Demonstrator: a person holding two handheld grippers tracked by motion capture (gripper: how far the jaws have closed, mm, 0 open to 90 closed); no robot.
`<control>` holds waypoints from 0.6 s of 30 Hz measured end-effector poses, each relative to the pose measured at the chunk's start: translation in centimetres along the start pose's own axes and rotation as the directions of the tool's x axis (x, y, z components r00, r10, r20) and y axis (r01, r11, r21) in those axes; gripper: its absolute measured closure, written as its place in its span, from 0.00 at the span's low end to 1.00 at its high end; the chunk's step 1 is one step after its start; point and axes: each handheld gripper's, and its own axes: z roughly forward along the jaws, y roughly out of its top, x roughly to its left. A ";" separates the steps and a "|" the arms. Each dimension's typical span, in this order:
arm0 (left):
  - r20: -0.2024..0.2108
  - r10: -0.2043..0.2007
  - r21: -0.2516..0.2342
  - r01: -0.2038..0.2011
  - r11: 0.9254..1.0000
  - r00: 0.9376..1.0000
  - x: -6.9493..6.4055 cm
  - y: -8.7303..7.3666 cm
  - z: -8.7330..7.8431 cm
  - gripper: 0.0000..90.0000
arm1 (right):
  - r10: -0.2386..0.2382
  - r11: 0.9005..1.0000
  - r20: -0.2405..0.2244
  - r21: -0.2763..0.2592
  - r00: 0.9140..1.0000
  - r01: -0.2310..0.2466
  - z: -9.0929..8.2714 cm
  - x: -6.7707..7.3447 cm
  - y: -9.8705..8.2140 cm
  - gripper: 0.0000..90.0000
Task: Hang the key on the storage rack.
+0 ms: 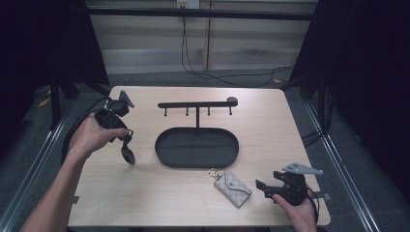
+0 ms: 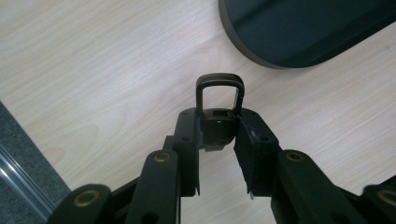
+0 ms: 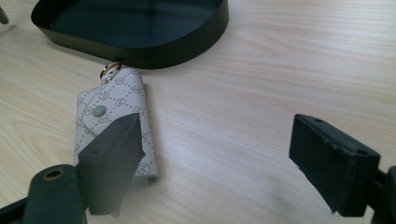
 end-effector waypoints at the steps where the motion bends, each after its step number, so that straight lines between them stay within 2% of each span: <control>1: 0.000 0.000 0.000 0.000 1.000 1.000 0.0 0.0 0.0 0.79 | 0.000 1.000 0.000 0.000 1.000 0.000 0.0 0.0 0.0 0.19; 8: -0.003 0.022 -0.011 -0.022 1.000 1.000 -0.4 0.2 -1.1 0.79 | 0.000 1.000 0.001 0.001 1.000 0.000 0.0 0.0 0.0 0.19; 15: -0.001 0.013 -0.009 -0.013 1.000 1.000 -0.8 0.7 -2.1 0.79 | 0.000 1.000 0.003 -0.008 1.000 0.000 -0.1 0.1 0.0 0.19; 18: -0.007 0.023 -0.013 -0.024 1.000 1.000 -1.0 0.9 -2.7 0.79 | 0.000 1.000 0.004 -0.011 1.000 0.000 -0.1 0.0 0.0 0.19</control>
